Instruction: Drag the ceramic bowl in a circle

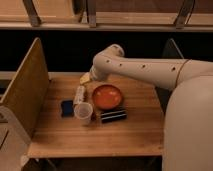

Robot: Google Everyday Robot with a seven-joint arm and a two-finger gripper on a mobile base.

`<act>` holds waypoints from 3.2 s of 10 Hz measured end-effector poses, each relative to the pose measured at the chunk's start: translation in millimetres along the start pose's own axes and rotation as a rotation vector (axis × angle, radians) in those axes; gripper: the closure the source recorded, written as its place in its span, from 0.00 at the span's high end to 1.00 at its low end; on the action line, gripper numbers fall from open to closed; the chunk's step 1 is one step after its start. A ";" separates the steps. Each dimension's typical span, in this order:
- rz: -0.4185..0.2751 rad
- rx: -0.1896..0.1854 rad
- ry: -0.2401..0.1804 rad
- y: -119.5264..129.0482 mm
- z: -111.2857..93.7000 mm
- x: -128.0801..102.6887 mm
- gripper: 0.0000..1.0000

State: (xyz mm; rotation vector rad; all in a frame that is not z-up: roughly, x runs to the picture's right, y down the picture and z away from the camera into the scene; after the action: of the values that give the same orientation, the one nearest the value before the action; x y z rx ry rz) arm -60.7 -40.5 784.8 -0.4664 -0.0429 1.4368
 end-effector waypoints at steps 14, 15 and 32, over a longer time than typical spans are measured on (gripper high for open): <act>-0.001 0.000 -0.002 0.2 -1.0 -0.6 0.80; -0.001 0.000 -0.002 0.2 -1.0 -0.6 0.80; 0.183 0.196 0.102 -99.2 39.7 15.6 0.80</act>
State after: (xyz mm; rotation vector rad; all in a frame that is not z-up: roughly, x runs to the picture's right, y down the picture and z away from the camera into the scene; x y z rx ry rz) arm 23.0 -20.3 850.1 -0.3880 0.2257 1.5761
